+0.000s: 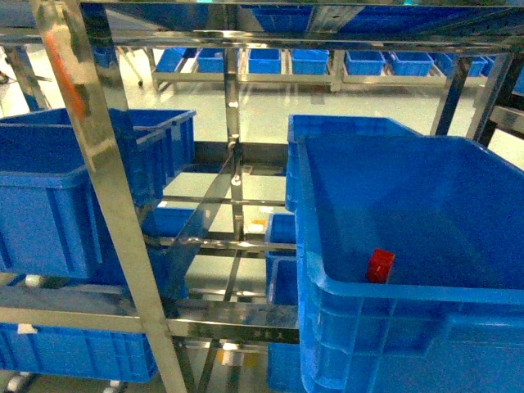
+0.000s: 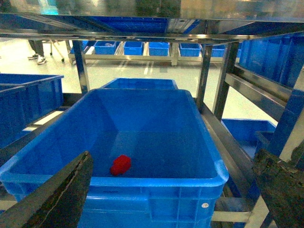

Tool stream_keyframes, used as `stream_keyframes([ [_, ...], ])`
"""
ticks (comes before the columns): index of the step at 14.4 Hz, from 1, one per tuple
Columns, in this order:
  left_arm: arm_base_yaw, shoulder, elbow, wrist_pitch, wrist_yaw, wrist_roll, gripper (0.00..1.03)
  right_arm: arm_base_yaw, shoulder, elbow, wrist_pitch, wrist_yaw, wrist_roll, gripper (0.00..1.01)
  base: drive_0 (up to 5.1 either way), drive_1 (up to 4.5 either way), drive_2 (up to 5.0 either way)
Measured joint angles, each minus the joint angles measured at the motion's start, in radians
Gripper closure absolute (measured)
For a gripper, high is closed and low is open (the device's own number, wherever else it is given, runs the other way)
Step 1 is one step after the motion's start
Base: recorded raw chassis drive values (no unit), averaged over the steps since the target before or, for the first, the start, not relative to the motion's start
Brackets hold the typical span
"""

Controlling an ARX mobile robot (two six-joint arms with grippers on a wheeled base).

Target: Pick red block from blue box to shelf

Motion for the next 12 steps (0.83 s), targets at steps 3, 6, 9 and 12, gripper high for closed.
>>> stream_keyframes([
  [3,0.000,0.000,0.000,0.000,0.000,0.000,0.05,0.000,0.000,0.000,0.000,0.000,0.001,0.03,0.0,0.00,0.0],
  [6,0.000,0.000,0.000,0.000,0.000,0.000,0.05,0.000,0.000,0.000,0.000,0.000,0.001,0.03,0.0,0.00,0.0],
  [9,0.000,0.000,0.000,0.000,0.000,0.000,0.05,0.000,0.000,0.000,0.000,0.000,0.001,0.03,0.0,0.00,0.0],
  [12,0.000,0.000,0.000,0.000,0.000,0.000,0.05,0.000,0.000,0.000,0.000,0.000,0.001,0.03,0.0,0.00,0.0],
])
